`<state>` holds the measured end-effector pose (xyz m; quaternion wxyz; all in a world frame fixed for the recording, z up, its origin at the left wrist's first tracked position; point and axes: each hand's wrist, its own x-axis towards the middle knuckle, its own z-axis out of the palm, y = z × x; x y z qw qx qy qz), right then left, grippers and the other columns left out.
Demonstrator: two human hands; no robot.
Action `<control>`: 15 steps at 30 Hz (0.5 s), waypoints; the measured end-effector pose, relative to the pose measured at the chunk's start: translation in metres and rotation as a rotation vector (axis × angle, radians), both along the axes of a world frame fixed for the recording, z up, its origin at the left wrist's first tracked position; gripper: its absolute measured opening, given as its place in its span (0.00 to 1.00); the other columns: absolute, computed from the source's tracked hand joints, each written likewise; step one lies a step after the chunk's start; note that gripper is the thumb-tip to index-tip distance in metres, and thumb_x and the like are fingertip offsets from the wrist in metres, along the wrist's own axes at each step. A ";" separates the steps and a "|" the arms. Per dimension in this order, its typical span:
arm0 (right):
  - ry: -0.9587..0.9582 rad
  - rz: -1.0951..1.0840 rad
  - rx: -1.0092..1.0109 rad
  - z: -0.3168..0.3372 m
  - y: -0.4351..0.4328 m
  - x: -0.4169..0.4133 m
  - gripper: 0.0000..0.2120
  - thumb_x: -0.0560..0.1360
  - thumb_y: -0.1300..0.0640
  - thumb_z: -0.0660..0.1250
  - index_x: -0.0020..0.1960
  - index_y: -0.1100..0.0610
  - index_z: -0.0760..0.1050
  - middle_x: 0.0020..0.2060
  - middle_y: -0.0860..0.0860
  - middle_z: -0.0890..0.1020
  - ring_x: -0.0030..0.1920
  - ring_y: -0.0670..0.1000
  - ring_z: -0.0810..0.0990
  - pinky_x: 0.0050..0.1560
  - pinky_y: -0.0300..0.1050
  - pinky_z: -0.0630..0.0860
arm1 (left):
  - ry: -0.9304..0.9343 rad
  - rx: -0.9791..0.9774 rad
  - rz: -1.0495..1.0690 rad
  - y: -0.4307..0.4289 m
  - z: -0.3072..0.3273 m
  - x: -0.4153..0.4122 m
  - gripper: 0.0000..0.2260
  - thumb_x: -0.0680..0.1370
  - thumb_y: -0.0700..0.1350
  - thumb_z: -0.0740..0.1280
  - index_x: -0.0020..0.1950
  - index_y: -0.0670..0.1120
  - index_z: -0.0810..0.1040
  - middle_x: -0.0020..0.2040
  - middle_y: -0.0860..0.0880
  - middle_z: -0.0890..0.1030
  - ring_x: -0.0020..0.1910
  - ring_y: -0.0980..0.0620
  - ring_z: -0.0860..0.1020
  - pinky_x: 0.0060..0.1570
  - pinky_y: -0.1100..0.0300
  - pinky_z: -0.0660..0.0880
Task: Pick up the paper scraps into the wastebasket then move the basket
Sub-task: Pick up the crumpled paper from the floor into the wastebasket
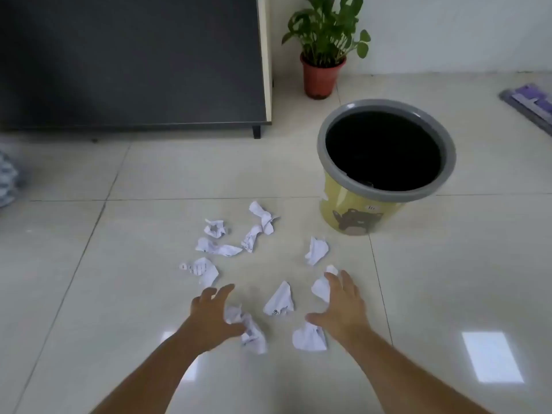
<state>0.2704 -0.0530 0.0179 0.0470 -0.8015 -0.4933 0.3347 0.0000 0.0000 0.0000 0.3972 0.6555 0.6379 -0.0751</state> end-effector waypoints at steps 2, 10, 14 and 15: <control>0.026 0.017 -0.079 -0.001 -0.005 -0.001 0.54 0.61 0.43 0.78 0.77 0.46 0.50 0.79 0.54 0.44 0.77 0.56 0.53 0.73 0.51 0.59 | 0.057 -0.002 -0.058 -0.003 -0.007 -0.001 0.45 0.62 0.65 0.73 0.75 0.60 0.55 0.75 0.46 0.57 0.75 0.46 0.52 0.70 0.53 0.56; -0.105 0.161 -0.101 -0.037 -0.001 -0.012 0.58 0.58 0.45 0.80 0.77 0.40 0.46 0.77 0.53 0.37 0.76 0.55 0.51 0.68 0.51 0.67 | 0.102 0.022 -0.091 -0.020 -0.038 0.002 0.42 0.64 0.62 0.72 0.74 0.63 0.56 0.69 0.49 0.58 0.65 0.46 0.65 0.66 0.55 0.66; -0.151 0.251 -0.186 -0.051 -0.010 -0.019 0.58 0.58 0.46 0.80 0.76 0.40 0.46 0.76 0.54 0.42 0.73 0.56 0.54 0.64 0.50 0.71 | 0.124 0.044 -0.097 -0.030 -0.038 0.013 0.30 0.67 0.55 0.72 0.67 0.59 0.67 0.61 0.50 0.63 0.58 0.47 0.65 0.57 0.56 0.74; -0.154 0.262 -0.196 -0.055 -0.012 -0.022 0.58 0.57 0.46 0.80 0.76 0.41 0.46 0.76 0.54 0.43 0.73 0.56 0.55 0.64 0.50 0.71 | 0.133 0.042 -0.093 -0.031 -0.038 0.014 0.28 0.67 0.53 0.72 0.65 0.57 0.68 0.59 0.50 0.63 0.56 0.47 0.66 0.54 0.56 0.75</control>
